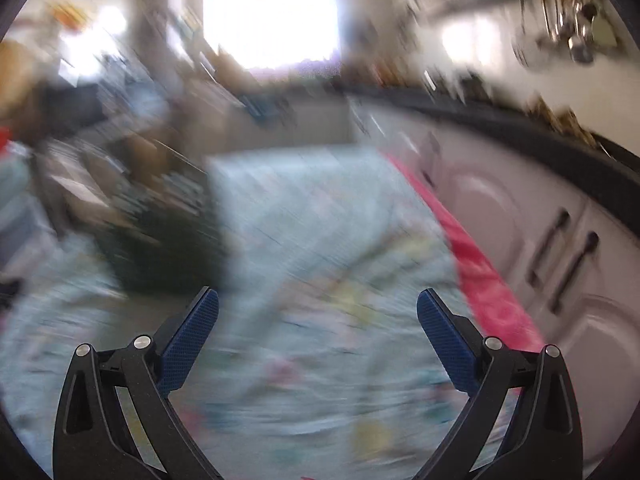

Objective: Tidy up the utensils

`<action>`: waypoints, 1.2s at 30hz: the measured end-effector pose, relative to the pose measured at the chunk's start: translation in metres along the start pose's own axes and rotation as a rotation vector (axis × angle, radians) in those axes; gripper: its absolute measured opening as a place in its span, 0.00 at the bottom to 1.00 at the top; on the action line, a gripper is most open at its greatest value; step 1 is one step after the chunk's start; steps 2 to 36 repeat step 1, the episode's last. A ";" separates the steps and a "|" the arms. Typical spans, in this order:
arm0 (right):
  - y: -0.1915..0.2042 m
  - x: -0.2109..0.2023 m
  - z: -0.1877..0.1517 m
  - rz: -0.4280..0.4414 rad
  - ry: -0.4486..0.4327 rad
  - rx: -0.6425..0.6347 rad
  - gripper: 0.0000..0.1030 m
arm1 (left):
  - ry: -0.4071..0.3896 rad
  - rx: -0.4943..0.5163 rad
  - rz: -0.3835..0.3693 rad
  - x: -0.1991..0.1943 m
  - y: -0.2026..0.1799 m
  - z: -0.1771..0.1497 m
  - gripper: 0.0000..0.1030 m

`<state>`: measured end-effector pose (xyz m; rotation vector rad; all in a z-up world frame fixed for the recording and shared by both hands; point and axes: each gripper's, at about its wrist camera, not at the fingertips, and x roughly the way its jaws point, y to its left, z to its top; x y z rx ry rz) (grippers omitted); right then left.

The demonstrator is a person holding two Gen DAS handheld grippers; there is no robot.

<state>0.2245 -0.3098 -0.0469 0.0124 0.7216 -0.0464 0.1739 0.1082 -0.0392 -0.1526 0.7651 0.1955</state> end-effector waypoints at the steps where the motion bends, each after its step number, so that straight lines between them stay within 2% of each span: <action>1: -0.007 0.020 0.005 -0.036 0.064 0.001 0.94 | 0.046 -0.019 0.024 0.021 0.009 0.006 0.90; 36: -0.007 0.020 0.005 -0.036 0.064 0.001 0.94 | 0.046 -0.019 0.024 0.021 0.009 0.006 0.90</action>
